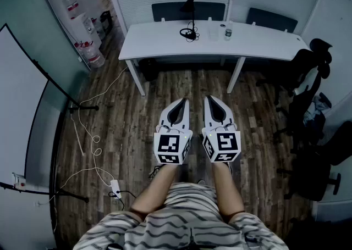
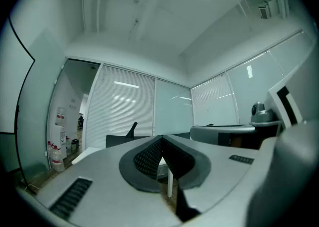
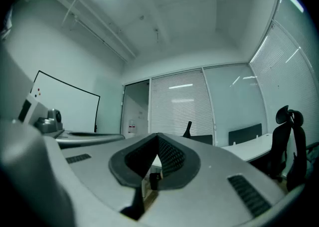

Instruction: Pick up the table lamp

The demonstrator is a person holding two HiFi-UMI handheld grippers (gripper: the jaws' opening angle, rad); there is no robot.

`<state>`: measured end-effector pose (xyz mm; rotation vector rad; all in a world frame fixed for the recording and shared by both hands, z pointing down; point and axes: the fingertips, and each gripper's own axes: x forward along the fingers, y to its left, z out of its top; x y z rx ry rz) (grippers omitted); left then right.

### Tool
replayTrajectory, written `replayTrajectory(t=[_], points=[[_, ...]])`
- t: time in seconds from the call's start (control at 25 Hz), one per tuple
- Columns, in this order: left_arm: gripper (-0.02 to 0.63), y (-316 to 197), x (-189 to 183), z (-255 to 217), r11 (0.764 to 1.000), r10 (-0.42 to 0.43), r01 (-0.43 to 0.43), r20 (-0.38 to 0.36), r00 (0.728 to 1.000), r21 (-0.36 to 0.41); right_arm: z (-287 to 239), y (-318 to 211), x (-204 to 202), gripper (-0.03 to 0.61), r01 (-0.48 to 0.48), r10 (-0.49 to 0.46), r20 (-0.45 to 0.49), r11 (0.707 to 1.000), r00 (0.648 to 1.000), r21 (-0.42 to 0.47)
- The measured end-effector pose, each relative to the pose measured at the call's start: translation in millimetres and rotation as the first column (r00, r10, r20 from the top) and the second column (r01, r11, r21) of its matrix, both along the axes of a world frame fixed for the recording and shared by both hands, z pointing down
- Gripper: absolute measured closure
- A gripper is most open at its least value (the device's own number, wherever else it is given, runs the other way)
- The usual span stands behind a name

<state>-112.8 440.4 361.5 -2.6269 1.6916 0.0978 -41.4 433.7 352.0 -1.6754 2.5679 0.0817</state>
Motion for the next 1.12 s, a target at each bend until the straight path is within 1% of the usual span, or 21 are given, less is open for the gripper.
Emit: replayTrajectory(t=[0.28, 0.56, 0.92, 1.12], points=[[0.606, -2.7, 7.1, 2.1, 1.0, -0.004, 0.004, 0.005, 1.0, -0.011, 4.0, -1.4, 6.2, 0.567, 0.004, -0.004, -0.004, 1.0, 1.0, -0.01], [0.606, -6.9, 24.1, 3.1, 1.0, -0.015, 0.015, 0.014, 1.0, -0.014, 7.4, -6.1, 22.0, 0.568, 0.016, -0.016, -0.001, 1.0, 1.0, -0.013], [0.606, -7.6, 66.2, 6.7, 0.998, -0.058, 0.058, 0.036, 0.998, -0.005, 16.8, -10.0, 65.7, 0.568, 0.05, -0.049, 0.01, 0.999, 0.999, -0.023], [0.606, -16.8, 73.9, 16.9, 0.996, -0.084, 0.084, 0.045, 0.995, -0.013, 23.6, -23.8, 80.5, 0.566, 0.059, -0.059, 0.016, 0.998, 0.998, -0.026]])
